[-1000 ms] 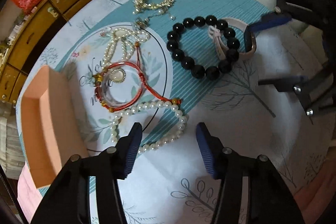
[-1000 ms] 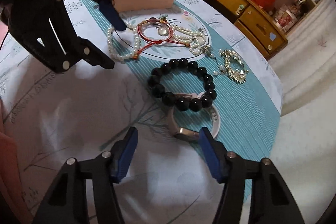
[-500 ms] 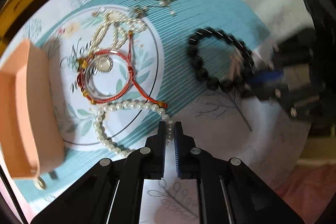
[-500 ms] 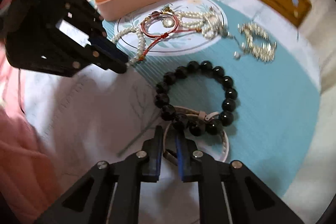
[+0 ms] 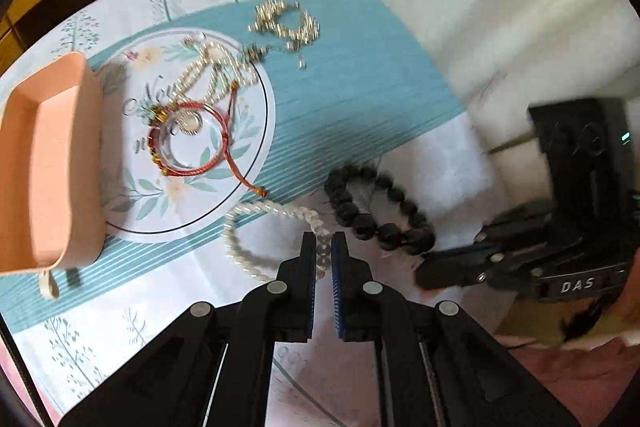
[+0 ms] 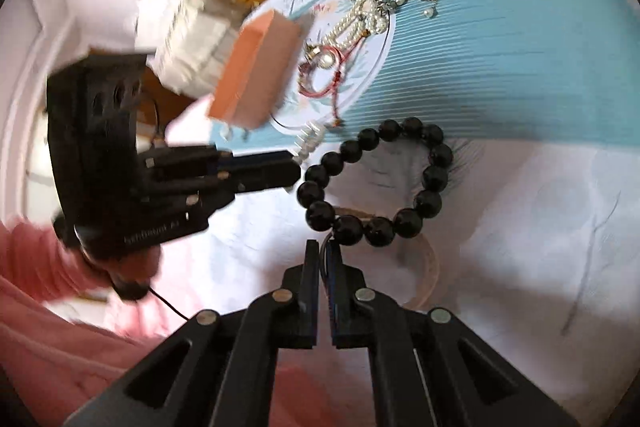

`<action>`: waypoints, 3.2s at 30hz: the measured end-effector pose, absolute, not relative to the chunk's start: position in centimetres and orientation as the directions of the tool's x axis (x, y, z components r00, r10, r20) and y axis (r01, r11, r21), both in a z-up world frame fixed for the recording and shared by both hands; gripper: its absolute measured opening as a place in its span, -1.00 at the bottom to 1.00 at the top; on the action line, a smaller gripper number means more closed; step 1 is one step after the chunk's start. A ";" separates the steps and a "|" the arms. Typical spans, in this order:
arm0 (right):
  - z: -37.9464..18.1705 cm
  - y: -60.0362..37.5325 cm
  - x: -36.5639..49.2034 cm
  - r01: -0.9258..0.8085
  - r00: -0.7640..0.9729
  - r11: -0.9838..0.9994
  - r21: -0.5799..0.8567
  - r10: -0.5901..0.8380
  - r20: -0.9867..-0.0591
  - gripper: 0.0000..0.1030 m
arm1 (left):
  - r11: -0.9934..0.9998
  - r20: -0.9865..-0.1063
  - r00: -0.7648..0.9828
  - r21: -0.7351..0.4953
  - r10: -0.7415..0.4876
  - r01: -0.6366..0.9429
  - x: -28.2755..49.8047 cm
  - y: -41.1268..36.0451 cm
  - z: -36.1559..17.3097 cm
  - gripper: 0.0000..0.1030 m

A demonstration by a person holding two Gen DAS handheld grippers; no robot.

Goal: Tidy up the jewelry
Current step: 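Grasp the pearl necklace with the left tool while the right tool grasps the white watch, then carry both items over the pink box and open both tools to drop them, then grasp the red string bracelet with the left tool while the right grasps the black bead bracelet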

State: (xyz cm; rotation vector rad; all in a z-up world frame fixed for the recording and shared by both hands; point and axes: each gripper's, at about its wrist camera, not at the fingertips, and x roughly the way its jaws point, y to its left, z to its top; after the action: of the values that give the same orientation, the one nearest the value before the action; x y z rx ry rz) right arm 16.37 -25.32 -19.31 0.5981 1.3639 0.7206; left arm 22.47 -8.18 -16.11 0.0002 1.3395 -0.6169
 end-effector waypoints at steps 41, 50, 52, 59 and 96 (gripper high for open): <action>-14.2 -5.4 21.4 -0.062 0.462 0.792 0.607 0.562 -0.686 0.21 | 0.942 -0.872 0.399 -0.177 -0.284 0.284 27.7 14.2 -7.5 0.48; -17.5 -6.9 16.6 -0.034 0.390 0.941 0.336 0.322 -0.863 0.46 | 0.924 -0.916 0.240 -0.246 -0.320 0.293 23.6 11.0 -11.1 0.59; -17.7 -8.0 15.4 -0.054 0.399 0.958 0.280 0.278 -0.874 0.46 | 0.921 -0.924 0.219 -0.240 -0.313 0.307 22.5 9.7 -12.0 0.62; -16.8 -12.2 13.8 -0.126 0.478 0.989 0.072 0.124 -0.869 0.46 | 0.895 -0.913 0.179 -0.292 -0.366 0.338 20.4 3.9 -14.4 0.62; -20.9 -20.0 17.6 -0.408 0.367 0.892 0.193 0.354 -0.860 -0.71 | 0.991 -0.879 0.470 -0.019 -0.080 0.132 28.6 -7.0 -21.6 0.21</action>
State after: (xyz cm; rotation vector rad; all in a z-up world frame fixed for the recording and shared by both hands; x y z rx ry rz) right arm 17.56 -19.98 -20.91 -0.0561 1.0902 0.4895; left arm 28.57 -7.02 -21.63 0.0536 1.0736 -0.1298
